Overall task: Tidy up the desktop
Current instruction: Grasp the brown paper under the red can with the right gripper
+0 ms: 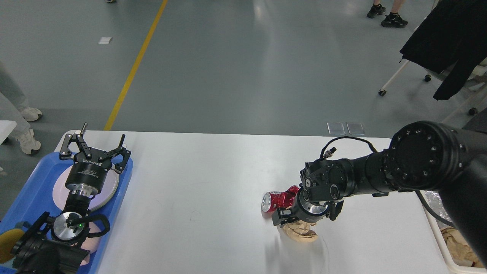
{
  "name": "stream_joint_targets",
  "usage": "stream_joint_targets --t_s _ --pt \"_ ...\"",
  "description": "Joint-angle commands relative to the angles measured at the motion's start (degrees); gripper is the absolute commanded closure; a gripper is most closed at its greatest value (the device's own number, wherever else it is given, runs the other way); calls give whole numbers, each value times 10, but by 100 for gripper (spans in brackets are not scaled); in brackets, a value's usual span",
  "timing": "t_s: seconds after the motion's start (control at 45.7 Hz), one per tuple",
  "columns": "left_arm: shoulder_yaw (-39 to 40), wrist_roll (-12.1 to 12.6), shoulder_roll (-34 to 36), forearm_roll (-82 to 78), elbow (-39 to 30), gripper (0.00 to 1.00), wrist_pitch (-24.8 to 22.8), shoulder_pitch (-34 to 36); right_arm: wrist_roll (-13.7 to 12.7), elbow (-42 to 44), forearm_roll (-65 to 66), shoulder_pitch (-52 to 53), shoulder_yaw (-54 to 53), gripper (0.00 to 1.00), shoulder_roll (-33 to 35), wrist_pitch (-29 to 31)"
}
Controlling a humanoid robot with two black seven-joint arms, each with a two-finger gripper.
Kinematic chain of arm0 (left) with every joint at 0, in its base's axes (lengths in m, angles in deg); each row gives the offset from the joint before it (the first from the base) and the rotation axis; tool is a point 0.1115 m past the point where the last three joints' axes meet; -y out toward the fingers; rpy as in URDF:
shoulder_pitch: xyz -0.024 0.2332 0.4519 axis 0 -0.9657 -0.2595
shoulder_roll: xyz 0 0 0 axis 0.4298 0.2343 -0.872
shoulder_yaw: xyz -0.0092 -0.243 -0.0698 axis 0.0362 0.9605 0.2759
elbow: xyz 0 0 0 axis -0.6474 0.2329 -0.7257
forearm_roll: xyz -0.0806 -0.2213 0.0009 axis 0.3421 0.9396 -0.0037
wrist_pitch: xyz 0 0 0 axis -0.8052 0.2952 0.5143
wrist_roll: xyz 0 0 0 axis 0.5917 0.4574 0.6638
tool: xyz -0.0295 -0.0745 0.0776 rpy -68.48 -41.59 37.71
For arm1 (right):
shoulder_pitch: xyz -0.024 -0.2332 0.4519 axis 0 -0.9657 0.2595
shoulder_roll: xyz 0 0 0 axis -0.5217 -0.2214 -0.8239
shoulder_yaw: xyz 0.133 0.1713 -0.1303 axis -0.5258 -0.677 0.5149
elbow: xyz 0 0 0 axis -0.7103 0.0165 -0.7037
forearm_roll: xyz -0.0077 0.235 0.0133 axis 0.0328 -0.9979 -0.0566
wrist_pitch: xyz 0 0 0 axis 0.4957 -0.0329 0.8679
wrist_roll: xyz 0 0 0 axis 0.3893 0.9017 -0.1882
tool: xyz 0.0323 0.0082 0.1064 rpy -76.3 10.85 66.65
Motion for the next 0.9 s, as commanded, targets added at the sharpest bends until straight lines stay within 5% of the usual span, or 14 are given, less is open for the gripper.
stream_joint_targets --t_s 0.0,0.153,0.241,0.372,0.57,0.876 --pt "0 0 0 0 0 3 0 0 0 2 7 -12 0 0 -2 -15" --pt "0 0 0 0 0 3 0 0 0 5 25 -36 -1 0 -5 -50" --pt "0 0 0 0 0 3 -1 0 0 5 27 -38 -1 9 -6 -49" --pt "0 0 0 0 0 3 0 0 -7 0 22 -35 -2 52 -6 -38" --pt "0 0 0 0 0 3 0 0 -21 -3 24 -33 -2 99 -5 -24" --pt "0 0 0 0 -1 3 -1 0 -21 -3 25 -24 -3 100 6 25"
